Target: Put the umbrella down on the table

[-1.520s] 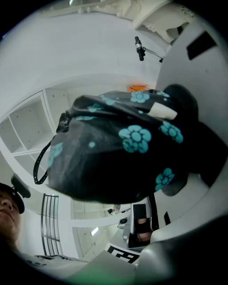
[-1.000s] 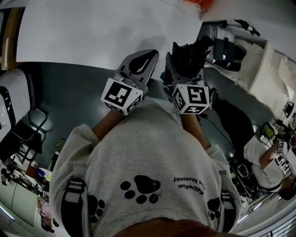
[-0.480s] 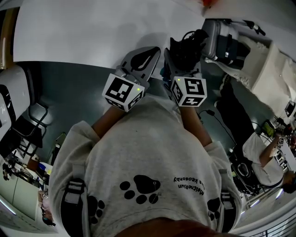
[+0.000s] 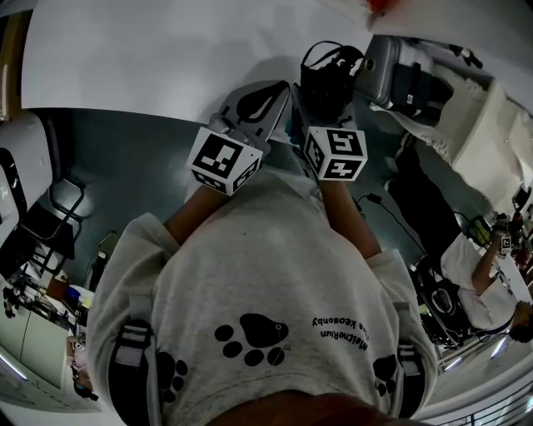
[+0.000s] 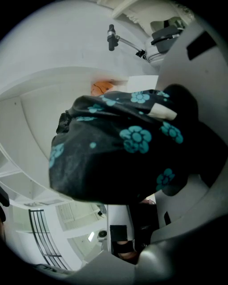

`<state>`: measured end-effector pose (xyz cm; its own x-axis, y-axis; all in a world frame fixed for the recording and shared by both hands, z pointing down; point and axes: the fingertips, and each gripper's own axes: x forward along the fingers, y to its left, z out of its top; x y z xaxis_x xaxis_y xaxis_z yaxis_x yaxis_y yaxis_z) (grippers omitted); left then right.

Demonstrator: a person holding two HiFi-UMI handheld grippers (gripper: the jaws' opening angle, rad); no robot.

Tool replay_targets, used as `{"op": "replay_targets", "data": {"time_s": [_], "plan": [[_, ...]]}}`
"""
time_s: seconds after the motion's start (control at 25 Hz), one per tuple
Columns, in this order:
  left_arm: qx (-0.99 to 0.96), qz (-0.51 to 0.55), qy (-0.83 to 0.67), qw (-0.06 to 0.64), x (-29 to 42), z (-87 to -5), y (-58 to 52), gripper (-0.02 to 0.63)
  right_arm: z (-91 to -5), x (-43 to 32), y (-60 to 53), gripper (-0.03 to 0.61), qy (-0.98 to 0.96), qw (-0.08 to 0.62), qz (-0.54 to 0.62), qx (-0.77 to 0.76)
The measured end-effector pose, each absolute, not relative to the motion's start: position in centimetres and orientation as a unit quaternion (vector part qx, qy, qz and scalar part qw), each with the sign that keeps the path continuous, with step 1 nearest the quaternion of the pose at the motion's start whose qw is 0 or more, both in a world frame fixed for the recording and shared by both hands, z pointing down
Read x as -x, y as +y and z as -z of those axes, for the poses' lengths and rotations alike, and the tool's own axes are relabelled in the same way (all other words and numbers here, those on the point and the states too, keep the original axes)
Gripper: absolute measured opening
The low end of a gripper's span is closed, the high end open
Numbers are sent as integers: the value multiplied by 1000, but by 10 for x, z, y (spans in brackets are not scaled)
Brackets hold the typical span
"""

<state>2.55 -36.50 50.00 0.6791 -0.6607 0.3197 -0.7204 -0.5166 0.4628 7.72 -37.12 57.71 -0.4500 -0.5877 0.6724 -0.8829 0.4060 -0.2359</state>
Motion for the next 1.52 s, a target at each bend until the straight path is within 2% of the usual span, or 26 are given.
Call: {"op": "replay_targets", "data": {"time_s": [0.36, 0.68, 0.88, 1.52], "plan": [[-864, -74, -392, 308, -17, -527, -362, 17, -600, -61, -369, 255, -788, 277, -328, -441], [-859, -89, -390, 320, -41, -548, -374, 15, -617, -82, -391, 255, -777, 286, -351, -437], [-858, -93, -390, 322, -53, -550, -394, 17, -625, -94, -415, 255, -767, 294, -368, -436], [-857, -98, -392, 320, -37, -553, -372, 17, -648, -80, -391, 256, -747, 312, -404, -426]]}}
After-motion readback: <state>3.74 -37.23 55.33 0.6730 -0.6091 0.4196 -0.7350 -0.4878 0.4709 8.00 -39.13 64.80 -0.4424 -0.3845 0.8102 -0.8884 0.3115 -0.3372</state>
